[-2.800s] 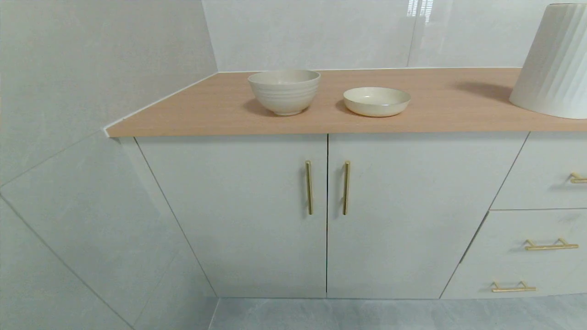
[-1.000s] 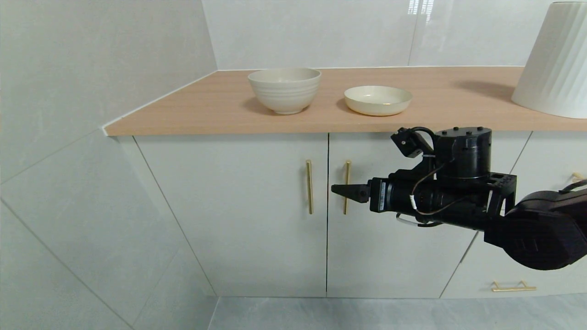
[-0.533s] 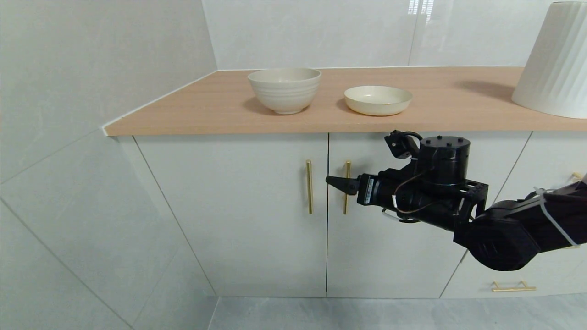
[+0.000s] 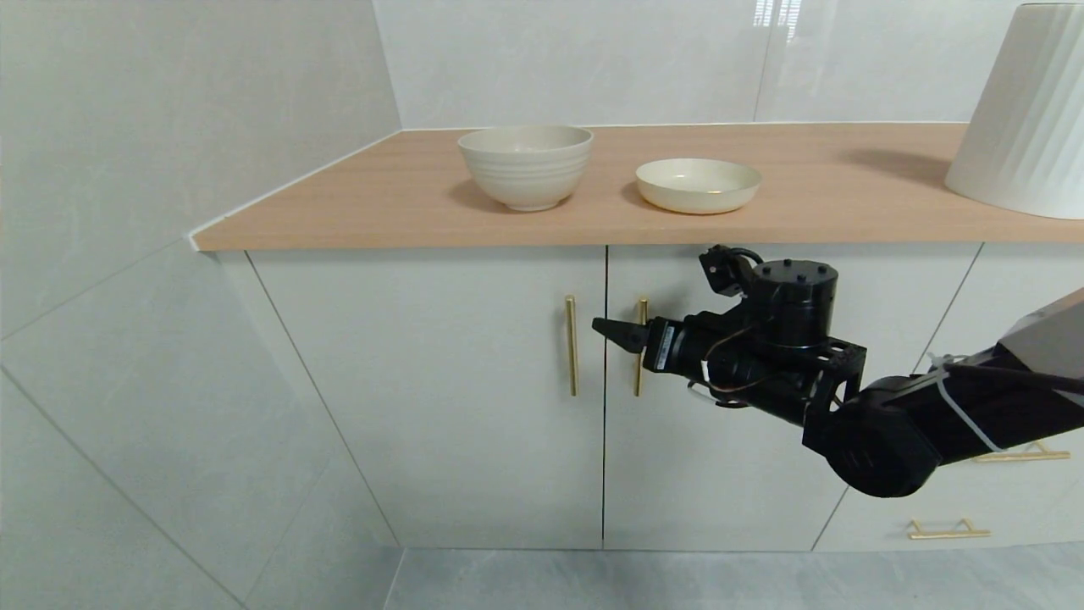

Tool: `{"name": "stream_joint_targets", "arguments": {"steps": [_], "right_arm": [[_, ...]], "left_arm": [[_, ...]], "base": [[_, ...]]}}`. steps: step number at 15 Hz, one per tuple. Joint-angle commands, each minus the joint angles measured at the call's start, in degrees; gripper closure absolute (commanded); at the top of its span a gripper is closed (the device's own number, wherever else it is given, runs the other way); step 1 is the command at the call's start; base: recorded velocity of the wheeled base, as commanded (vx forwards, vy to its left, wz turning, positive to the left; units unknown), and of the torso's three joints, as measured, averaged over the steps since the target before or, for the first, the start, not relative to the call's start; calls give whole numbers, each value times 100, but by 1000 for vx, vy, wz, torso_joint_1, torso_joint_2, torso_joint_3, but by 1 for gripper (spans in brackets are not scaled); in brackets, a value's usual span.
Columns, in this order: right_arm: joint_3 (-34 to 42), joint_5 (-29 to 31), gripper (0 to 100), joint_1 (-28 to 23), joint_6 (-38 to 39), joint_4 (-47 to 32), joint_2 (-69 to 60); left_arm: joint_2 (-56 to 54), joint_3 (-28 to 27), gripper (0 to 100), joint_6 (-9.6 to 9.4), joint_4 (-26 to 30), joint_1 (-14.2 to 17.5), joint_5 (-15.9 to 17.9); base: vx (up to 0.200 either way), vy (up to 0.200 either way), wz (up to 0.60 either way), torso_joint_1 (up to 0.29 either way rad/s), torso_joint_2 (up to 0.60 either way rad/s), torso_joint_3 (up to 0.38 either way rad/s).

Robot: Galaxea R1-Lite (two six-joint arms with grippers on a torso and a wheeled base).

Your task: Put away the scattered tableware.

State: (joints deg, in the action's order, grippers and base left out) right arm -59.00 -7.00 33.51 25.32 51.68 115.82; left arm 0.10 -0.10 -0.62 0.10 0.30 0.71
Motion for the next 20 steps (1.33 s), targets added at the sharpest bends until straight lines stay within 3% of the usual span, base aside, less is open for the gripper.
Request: {"name": "stream_joint_targets", "arguments": {"steps": [1,17,20], "right_arm": [[-6,5,0,68,-1,53,125],[275,-82,0,226,149,510,98],[592,-689,0,226,157,510,-130]], "left_arm": [[8,1,0,1,-1,5,0],[8,10,0,1,-1,5,0],[8,1,0,1,-1,5,0]], "base": [[0,0,0,0,0,0],[0,0,0,0,0,0],[0,0,0,0,0,0]]}}
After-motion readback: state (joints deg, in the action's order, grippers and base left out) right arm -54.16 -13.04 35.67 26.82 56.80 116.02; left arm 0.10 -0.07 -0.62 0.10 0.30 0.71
